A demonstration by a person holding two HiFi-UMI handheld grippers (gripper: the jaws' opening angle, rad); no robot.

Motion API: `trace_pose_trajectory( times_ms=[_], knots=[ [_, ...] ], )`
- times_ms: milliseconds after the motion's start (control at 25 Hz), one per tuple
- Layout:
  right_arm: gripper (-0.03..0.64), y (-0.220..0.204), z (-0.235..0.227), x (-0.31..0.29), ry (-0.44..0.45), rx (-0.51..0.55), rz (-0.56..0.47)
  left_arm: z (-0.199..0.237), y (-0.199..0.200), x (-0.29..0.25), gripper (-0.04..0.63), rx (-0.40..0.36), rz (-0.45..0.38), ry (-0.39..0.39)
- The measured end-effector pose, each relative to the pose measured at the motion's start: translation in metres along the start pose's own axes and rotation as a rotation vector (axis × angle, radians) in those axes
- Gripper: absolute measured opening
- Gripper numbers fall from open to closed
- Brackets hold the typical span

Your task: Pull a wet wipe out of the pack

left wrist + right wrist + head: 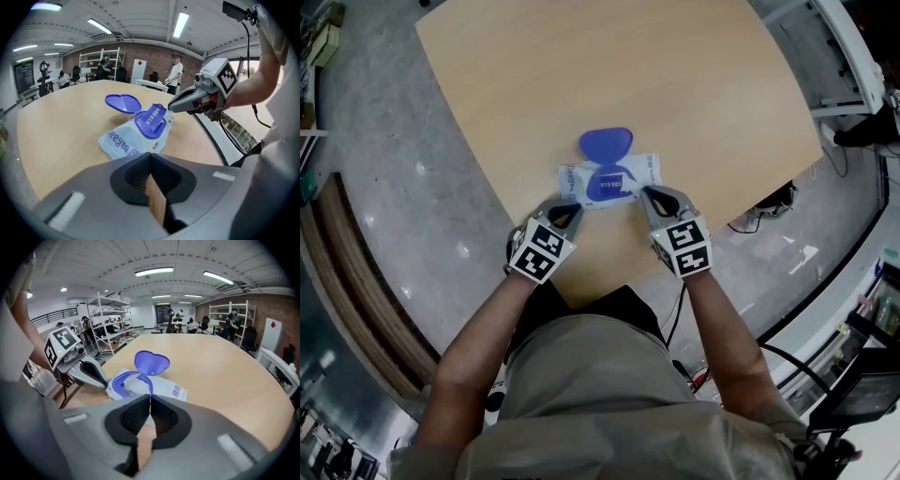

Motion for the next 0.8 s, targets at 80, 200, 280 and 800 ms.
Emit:
trace_pose_trajectory(
  times_ms=[80,200,280,800],
  knots=[
    [0.008,-0.001,-0.003,0.002,-0.01,-0.004,-0.005,0.0,0.0,0.0,0.006,0.001,-0.004,0.006],
    [0.007,-0.002,-0.008,0.008,-0.023,-0.009,-0.011,-0.001,0.001,-0.001,0.006,0.003,-0.005,0.011],
    [0.007,-0.003,-0.011,0.013,-0.035,-0.019,-0.016,-0.002,0.002,0.001,0.006,0.002,-0.002,0.014],
    [0.006,-0.007,-0.029,0.038,-0.082,-0.052,-0.051,-0.007,0.005,0.01,0.006,0.02,-0.008,0.052]
  ],
)
Point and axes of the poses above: the fingertips, and each gripper's own axes: x backward along the fingers, z to its left, y out of its top, the point moved 7 cm from there along x, backward along the fingers, and after that the axes turned 4 degrees about y, right-handed, at the moved point
